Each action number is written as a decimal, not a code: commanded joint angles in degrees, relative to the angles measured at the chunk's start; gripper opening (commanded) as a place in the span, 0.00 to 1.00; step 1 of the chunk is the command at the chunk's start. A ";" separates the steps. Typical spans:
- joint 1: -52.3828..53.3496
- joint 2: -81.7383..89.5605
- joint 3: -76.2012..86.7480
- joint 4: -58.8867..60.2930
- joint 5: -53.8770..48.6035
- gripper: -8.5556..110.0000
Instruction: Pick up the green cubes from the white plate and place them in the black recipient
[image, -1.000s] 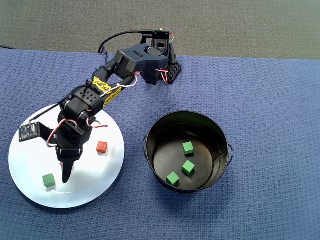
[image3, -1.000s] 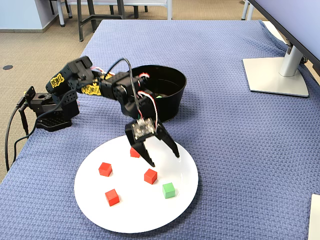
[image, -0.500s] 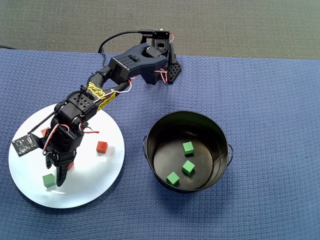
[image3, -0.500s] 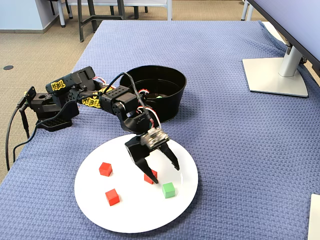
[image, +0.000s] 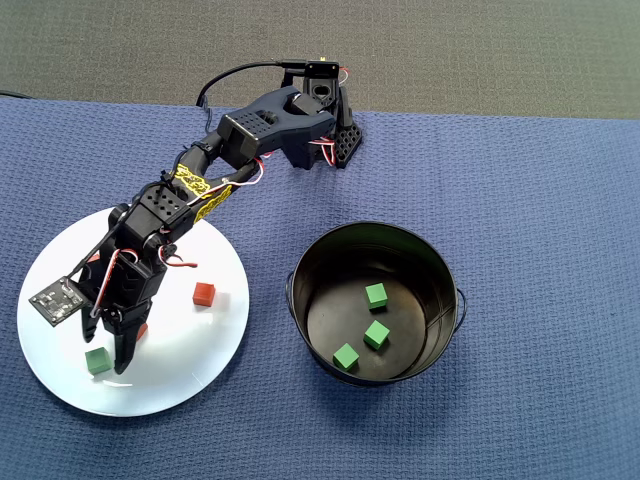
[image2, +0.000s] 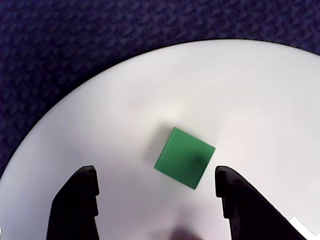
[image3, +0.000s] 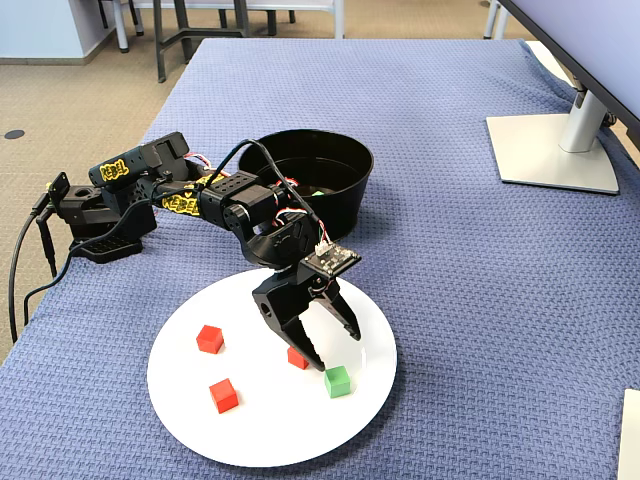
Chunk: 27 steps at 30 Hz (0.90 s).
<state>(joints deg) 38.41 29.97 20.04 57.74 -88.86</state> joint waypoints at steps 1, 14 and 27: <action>1.05 1.23 -1.23 -4.31 2.20 0.26; 2.11 1.32 -1.49 0.00 14.85 0.25; 2.46 -0.88 -1.32 -1.05 13.01 0.25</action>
<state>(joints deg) 40.34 28.48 19.95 58.97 -74.44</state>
